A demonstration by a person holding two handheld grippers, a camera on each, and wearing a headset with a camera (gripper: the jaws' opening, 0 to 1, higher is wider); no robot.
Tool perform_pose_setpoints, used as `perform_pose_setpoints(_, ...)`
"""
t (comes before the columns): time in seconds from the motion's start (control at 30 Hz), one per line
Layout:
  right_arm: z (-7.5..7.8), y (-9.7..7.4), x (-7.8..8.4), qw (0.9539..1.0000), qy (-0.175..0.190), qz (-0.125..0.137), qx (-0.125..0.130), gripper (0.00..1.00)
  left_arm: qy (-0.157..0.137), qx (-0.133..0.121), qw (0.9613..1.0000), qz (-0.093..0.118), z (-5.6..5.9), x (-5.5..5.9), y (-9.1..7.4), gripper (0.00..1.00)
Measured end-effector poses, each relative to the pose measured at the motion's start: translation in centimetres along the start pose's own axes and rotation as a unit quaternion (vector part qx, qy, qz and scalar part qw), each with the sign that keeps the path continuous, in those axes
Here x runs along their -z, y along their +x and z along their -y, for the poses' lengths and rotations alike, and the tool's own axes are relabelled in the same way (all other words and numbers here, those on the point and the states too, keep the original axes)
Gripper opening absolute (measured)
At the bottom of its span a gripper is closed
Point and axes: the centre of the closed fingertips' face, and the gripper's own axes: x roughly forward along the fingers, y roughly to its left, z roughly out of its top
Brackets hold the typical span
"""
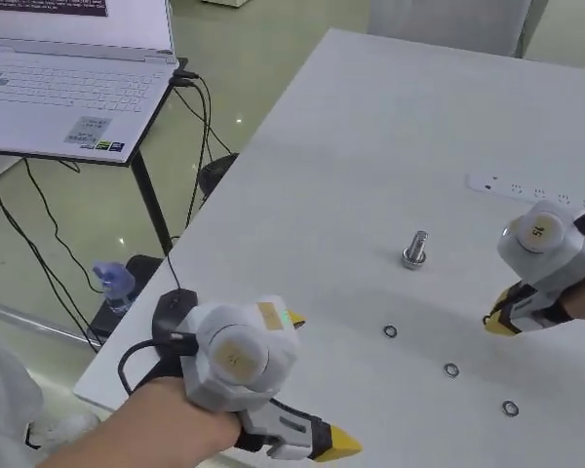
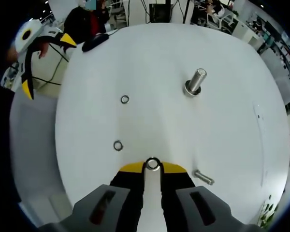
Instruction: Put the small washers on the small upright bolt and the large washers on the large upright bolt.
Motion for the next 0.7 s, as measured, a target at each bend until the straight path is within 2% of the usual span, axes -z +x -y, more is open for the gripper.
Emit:
perform_pose_setpoints(0.17, 0.0, -0.7, 1.5, 1.0000, 0.007, 0.001, 0.003, 0.13, -0.003, -0.005, 1.0000, -0.001, -0.1, 0.0, 0.1, 0.88)
perform_pose_setpoints(0.57, 1.4, -2.1, 5.1, 0.9996, 0.024, -0.007, 0.013, 0.13, -0.006, -0.021, 0.9998, 0.003, -0.1, -0.8, 0.3, 0.87)
perform_pose_setpoints(0.7, 2.0, -2.5, 5.7, 0.9994, 0.029, -0.007, 0.018, 0.13, -0.006, -0.024, 0.9997, 0.004, 0.0, -1.0, 0.4, 0.87)
